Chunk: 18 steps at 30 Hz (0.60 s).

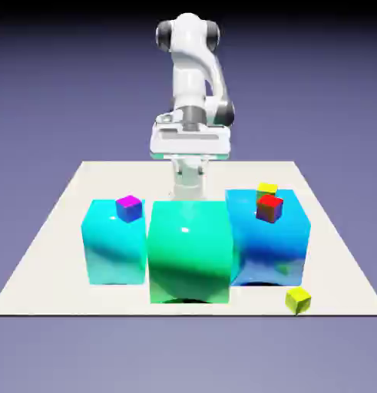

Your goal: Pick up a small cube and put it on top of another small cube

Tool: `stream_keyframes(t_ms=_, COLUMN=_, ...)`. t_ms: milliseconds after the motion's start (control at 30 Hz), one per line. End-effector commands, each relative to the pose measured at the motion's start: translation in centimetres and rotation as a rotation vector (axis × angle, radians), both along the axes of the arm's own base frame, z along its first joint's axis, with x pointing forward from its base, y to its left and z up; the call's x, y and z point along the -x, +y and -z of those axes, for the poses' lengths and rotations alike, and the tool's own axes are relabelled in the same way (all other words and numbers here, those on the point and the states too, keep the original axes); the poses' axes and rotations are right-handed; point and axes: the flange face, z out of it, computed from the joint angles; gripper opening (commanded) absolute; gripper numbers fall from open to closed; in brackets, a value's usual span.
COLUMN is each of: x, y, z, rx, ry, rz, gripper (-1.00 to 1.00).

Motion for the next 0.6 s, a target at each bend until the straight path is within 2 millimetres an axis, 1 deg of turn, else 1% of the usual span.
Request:
stream_keyframes(t_ms=0, x=-1.0, y=0.8, z=0.0, rx=0.01, ry=0.027, rz=-0.016, gripper=0.0)
stream_keyframes(t_ms=133, x=-4.8, y=4.0, z=0.1, rx=0.052, ry=0.135, rz=-0.08, gripper=0.0)
stream_keyframes(t_ms=300, x=-9.1, y=8.6, z=1.0, rx=0.104, ry=0.265, rz=-0.154, gripper=0.0)
stream_keyframes(t_ms=433, x=-12.1, y=12.4, z=2.2, rx=0.145, ry=0.366, rz=-0.209, gripper=0.0)
stream_keyframes(t_ms=567, x=-14.5, y=16.3, z=3.7, rx=0.183, ry=0.464, rz=-0.26, gripper=0.0)
